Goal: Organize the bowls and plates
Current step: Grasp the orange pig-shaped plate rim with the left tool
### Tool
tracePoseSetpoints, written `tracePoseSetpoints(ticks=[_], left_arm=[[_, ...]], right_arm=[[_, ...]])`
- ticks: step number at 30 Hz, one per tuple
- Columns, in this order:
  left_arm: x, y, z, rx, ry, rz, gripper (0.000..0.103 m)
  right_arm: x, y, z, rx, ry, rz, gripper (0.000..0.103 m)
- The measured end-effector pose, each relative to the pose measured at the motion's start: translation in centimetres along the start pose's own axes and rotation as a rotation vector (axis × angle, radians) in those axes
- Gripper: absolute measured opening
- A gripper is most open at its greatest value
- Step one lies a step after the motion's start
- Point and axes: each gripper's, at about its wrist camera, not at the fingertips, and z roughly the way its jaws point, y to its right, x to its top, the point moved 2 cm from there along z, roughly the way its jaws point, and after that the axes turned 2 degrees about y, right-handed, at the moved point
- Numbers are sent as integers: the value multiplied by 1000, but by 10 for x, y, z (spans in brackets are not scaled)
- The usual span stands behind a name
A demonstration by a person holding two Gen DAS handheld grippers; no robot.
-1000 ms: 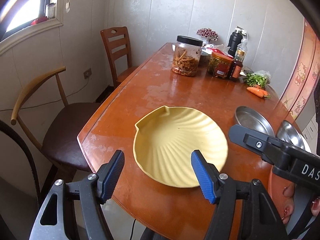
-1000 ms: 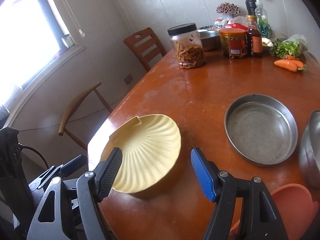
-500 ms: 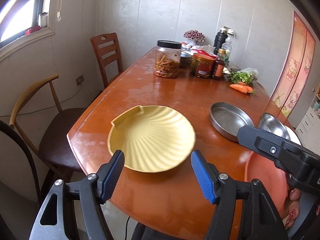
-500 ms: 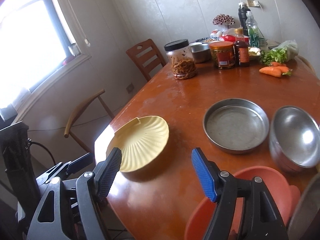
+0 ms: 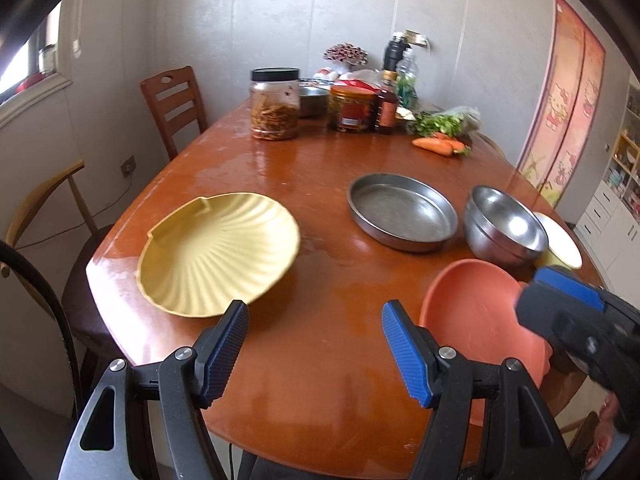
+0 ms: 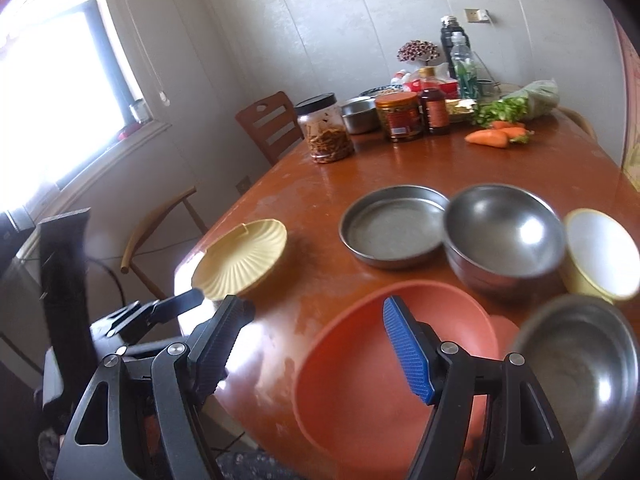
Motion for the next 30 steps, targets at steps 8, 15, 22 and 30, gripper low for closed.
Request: tracePoseSetpoints(ticks=[8, 15, 22, 30], left_arm=[[-2, 22, 10, -37, -32, 41, 69], [1, 40, 25, -51, -63, 93, 69], [4, 54, 47, -73, -97, 147, 69], [7, 65, 70, -191, -119, 153, 69]], right_arm=[[-46, 15, -33, -18, -8, 31, 74], [-85, 18, -40, -1, -60, 89, 74], [-88, 28, -35, -30, -67, 148, 75], [-81, 45, -16, -83, -42, 202, 75]])
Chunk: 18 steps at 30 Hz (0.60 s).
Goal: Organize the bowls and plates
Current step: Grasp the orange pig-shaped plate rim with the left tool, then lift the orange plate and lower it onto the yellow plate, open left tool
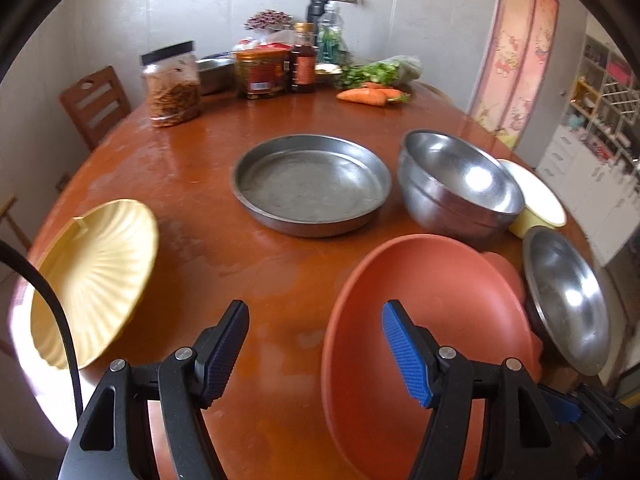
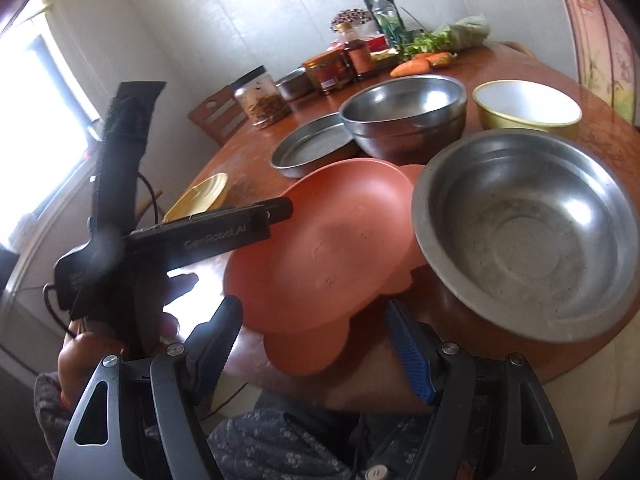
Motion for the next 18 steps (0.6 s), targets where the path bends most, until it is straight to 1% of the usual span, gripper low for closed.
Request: tracePoseSetpoints(ticks=[2, 4, 6, 8, 13, 18], left_arm=[[-1, 1, 5, -36, -9, -2, 69], [-3, 1, 9, -61, -10, -1, 62], [-5, 2, 9, -65, 6, 12, 48], [-6, 1, 8, -87, 9, 11, 44], [-12, -10, 0, -105, 21, -12, 43], [-21, -19, -20, -79, 48, -34, 43]], right_arm=[[3, 1, 5, -8, 6, 5, 75], [5, -1, 10, -15, 28, -18, 75], [5, -2, 17, -28, 32, -39, 74], [6, -4, 22, -34, 41, -66, 71], [7, -10, 28, -38, 32, -99, 70], [4, -20, 31, -19, 11, -125, 70]])
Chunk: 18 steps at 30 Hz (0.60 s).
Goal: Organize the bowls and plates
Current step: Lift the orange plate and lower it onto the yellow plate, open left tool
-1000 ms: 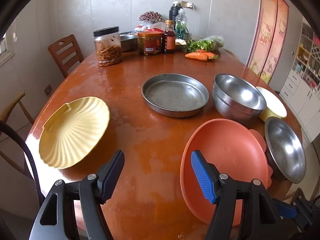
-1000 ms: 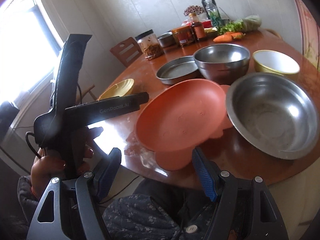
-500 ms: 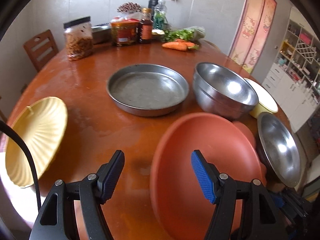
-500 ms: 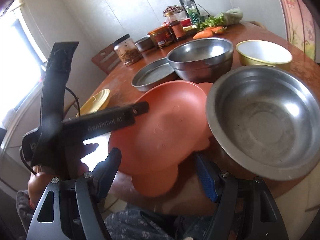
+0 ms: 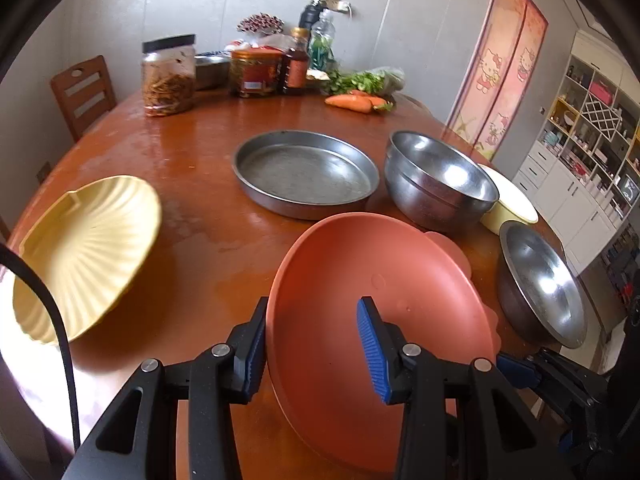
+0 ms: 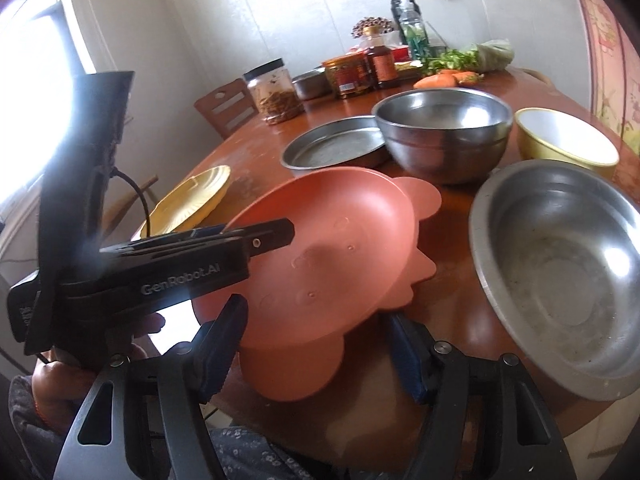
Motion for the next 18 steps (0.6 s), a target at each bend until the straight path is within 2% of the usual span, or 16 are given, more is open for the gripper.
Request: tracePoseSetpoints(ticks=[4, 18], left_arm=[[-4, -8, -19, 6, 29, -19, 43], [2, -50, -60, 112, 86, -46, 43]], right_arm=[[2, -10, -2, 21, 8, -20, 70], [23, -61, 10, 98, 28, -111, 70]])
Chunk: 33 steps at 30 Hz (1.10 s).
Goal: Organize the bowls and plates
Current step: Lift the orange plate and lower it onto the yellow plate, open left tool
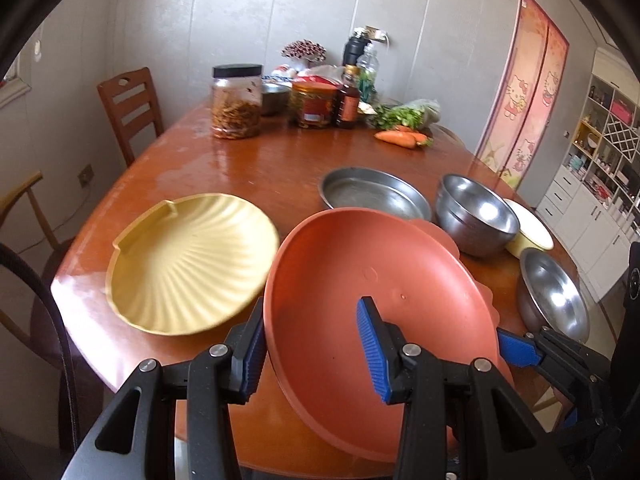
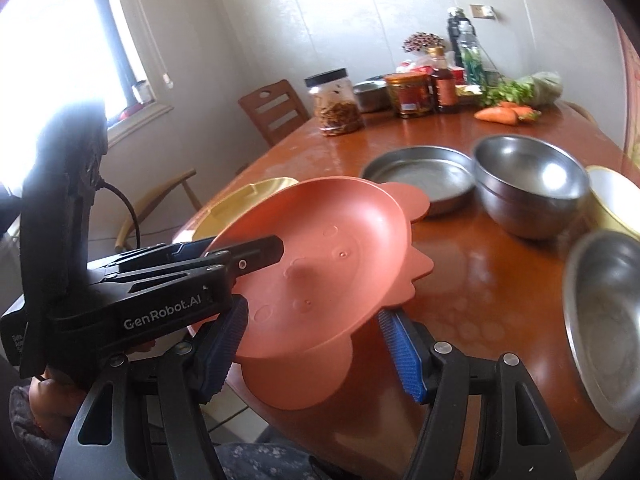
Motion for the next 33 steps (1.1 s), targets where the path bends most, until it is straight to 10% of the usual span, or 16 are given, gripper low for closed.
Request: tracePoseSetpoints(ticks=[33], left_arm=[[42, -114, 29, 141, -52, -73, 43]], right_arm=[[60, -64, 116, 86, -35, -35, 70]])
